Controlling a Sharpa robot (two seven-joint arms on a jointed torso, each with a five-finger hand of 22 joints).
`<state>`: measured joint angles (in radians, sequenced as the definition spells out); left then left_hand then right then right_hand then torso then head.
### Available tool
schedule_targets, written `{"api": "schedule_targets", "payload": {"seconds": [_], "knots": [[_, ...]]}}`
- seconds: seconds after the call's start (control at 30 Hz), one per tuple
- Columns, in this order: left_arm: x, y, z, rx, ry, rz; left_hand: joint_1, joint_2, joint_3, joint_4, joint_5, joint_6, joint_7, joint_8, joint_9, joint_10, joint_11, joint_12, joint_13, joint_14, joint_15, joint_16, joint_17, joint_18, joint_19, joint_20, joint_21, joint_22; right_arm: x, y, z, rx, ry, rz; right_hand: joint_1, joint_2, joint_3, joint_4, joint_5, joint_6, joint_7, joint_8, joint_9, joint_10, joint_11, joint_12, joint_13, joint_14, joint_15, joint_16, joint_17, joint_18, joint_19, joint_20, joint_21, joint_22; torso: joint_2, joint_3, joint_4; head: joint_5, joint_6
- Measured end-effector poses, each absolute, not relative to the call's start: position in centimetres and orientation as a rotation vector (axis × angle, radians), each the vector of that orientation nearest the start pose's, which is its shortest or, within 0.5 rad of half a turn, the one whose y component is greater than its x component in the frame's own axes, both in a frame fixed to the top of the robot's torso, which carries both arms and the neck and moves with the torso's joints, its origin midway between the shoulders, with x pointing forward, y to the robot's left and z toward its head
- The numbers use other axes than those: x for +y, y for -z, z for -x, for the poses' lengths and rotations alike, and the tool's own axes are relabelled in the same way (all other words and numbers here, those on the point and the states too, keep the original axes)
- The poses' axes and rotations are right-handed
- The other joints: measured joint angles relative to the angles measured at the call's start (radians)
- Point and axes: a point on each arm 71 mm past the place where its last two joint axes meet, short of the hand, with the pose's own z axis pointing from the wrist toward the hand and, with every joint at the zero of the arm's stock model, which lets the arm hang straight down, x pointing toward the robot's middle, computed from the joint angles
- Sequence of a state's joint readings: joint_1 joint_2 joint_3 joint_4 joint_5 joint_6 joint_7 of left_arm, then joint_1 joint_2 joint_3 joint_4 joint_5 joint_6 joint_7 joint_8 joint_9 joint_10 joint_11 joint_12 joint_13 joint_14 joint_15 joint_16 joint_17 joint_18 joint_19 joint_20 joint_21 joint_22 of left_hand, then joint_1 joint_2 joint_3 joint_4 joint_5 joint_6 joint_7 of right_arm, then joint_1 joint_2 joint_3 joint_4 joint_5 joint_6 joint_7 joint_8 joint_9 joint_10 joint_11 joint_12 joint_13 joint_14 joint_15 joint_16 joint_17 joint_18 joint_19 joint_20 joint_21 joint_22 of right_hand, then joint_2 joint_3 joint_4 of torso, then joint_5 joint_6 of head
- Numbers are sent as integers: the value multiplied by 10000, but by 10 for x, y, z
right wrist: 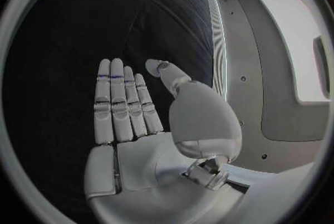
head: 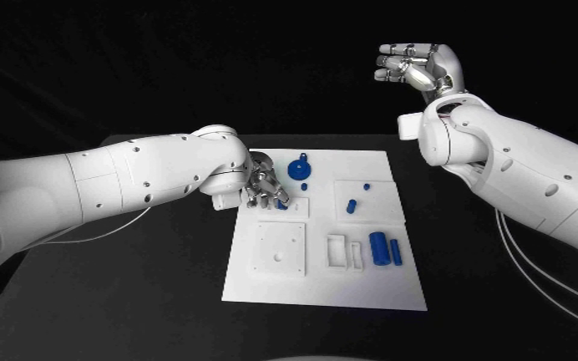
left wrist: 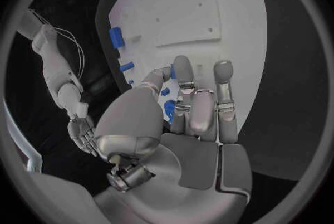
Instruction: Assemble the parts on the task board
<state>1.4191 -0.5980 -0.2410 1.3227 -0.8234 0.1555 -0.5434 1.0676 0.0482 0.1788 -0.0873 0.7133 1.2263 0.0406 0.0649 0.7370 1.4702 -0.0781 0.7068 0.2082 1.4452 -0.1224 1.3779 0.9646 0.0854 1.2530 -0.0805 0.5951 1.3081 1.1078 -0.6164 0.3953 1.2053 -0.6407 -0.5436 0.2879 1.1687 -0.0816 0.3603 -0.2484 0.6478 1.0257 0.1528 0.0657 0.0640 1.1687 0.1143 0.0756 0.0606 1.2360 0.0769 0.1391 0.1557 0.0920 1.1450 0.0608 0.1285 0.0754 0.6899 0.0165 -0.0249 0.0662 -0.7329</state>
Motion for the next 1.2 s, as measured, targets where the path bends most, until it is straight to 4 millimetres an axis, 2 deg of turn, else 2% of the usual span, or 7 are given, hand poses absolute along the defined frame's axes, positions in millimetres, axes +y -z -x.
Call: {"api": "schedule_targets", "payload": {"seconds": [0.4, 0.7, 0.73, 0.87, 0.93, 1.0, 1.2], "knots": [[158, 201, -519, 24181, 4105, 2107, -26, 23, 0, 0, 52, 0, 0, -42, 477, 0, 0, 36, -21, -5, 10, 0, 1, -1, -1, 0, -87, -2, -222, 94, -568, 10400, -12074, -7539, 1, 0, 0, 0, -1, 0, 0, 0, 0, 0, 0, 0, 0, 0, 0, 0, 1, -1, 0, 0, -1, 1, 0, 5, -3, 6, -7], [159, 201, -520, 24324, 4111, 2220, -94, 90, 1, 1, -557, 0, 0, 4, 606, 0, 0, 36, -48, -11, 18, 0, -31, 1, 72, 1, -193, -3, -221, 94, -569, 10444, -12088, -7558, 1, 0, 0, 0, -1, 0, 0, 0, 0, -73, 0, 0, 1, 1, 0, 0, -8, 0, -20, 20, -2, -9, 0, 9, -5, 12, -15], [158, 201, -520, 24338, 4110, 2224, -114, 111, 15, 16, -627, 0, 0, 5, 795, 0, 0, 36, -48, -10, 18, 0, -30, 0, 72, 1, -195, -3, -221, 94, -569, 10448, -12090, -7559, 1, 0, 0, 0, -1, 0, 0, 0, 0, -73, 0, 0, 1, 0, 0, 0, -8, 0, -36, 36, -3, -9, 0, 10, -6, 12, -17], [157, 201, -520, 24393, 4112, 2204, -138, 136, 42, 42, -1012, 0, 0, 7, 2155, 0, 0, 75, -44, 29, 1, 0, 0, 0, 72, 1, -270, -3, -221, 94, -569, 10467, -12097, -7562, 1, -1, 0, 0, -1, 0, 0, 0, 0, -73, 0, 0, 0, 0, 0, 0, -7, 0, -37, 37, 30, -9, 0, 9, -11, 10, -38], [156, 201, -520, 24419, 4115, 2190, -138, 136, 43, 43, -1268, 0, 0, 8, 3001, 0, 0, 75, -29, 37, -6, 0, 4, 0, 77, 6, -300, -4, -221, 95, -569, 10475, -12096, -7565, 1, 0, 0, 0, -1, 0, 0, 0, 0, -72, 0, 0, 1, 1, -1, 0, -7, 0, -37, 37, 30, -9, 0, 9, -12, 2, -44], [155, 202, -520, 24447, 4122, 2173, -144, 144, 48, 48, -1409, 1, 1, 27, 4112, 1, 1, 75, -9, 39, -6, 0, 15, 0, 106, 36, -300, -4, -221, 95, -569, 10481, -12096, -7567, 1, -1, 0, 0, -1, 0, 0, 0, 0, -72, 0, 0, 1, 1, -1, 0, -7, 0, -37, 37, 30, -9, 0, 9, -12, -5, -47], [154, 202, -520, 24501, 4130, 2168, -163, 247, 70, 70, -1903, 487, 68, 68, 4311, 321, 169, 75, 28, 57, 10, 0, 14, 0, 106, 36, -340, -5, -221, 95, -569, 10501, -12098, -7575, 1, -1, 0, 0, -1, 1, 0, 0, 0, -72, 0, 0, 1, -35, 35, 0, -6, 0, -37, 37, 30, -8, 2, 9, -9, -13, -29]]}}
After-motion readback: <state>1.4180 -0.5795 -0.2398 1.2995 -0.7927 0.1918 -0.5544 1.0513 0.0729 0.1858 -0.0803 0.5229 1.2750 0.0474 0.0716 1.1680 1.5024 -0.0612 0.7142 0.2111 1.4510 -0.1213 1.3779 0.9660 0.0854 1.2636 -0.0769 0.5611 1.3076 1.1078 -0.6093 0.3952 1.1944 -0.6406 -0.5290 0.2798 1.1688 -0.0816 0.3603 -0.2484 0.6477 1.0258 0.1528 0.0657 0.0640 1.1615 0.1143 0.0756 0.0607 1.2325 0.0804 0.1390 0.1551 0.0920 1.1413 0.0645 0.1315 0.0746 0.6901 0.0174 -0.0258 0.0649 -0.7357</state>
